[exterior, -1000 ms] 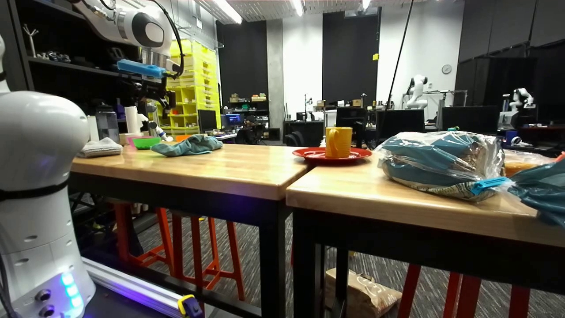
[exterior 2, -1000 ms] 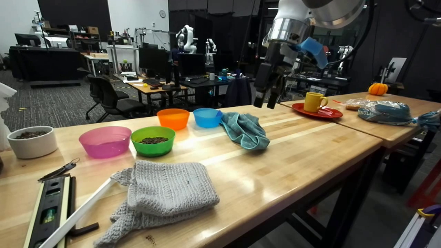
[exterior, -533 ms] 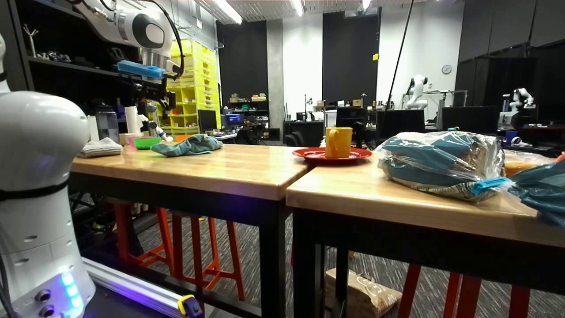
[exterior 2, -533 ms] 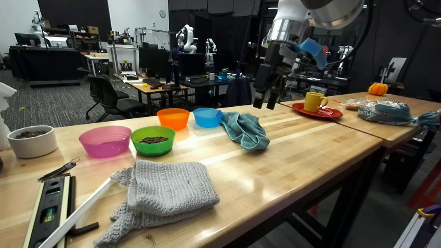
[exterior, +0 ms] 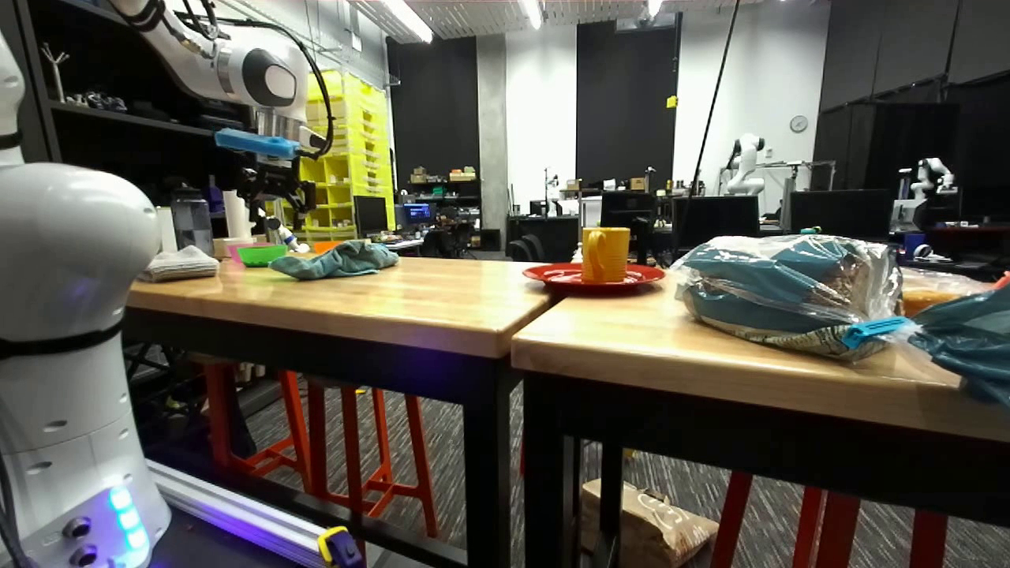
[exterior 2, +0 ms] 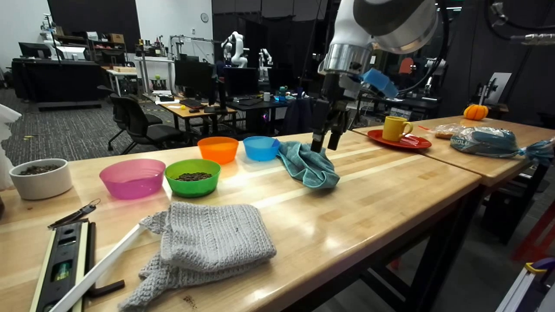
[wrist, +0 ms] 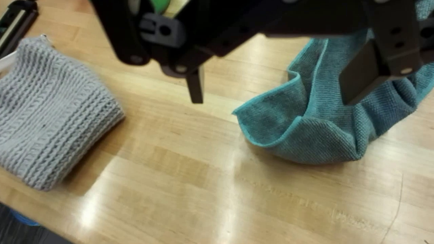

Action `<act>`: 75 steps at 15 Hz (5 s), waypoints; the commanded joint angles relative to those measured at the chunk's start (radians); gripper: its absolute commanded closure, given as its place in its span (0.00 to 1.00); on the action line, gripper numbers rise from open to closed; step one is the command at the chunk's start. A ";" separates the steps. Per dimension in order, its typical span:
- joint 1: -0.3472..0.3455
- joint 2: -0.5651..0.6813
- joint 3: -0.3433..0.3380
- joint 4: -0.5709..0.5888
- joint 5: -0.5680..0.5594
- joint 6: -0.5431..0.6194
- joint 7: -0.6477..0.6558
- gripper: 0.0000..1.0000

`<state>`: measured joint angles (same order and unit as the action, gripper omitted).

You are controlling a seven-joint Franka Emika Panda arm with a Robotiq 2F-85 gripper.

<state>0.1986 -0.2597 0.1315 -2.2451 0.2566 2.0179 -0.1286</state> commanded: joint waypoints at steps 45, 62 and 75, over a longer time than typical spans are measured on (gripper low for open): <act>0.039 0.093 0.089 0.008 -0.103 0.035 -0.030 0.50; 0.084 0.192 0.197 0.042 -0.414 0.078 0.369 0.00; 0.098 0.270 0.200 0.066 -0.637 0.054 0.544 0.00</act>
<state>0.2841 -0.0065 0.3367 -2.2010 -0.3326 2.0885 0.3797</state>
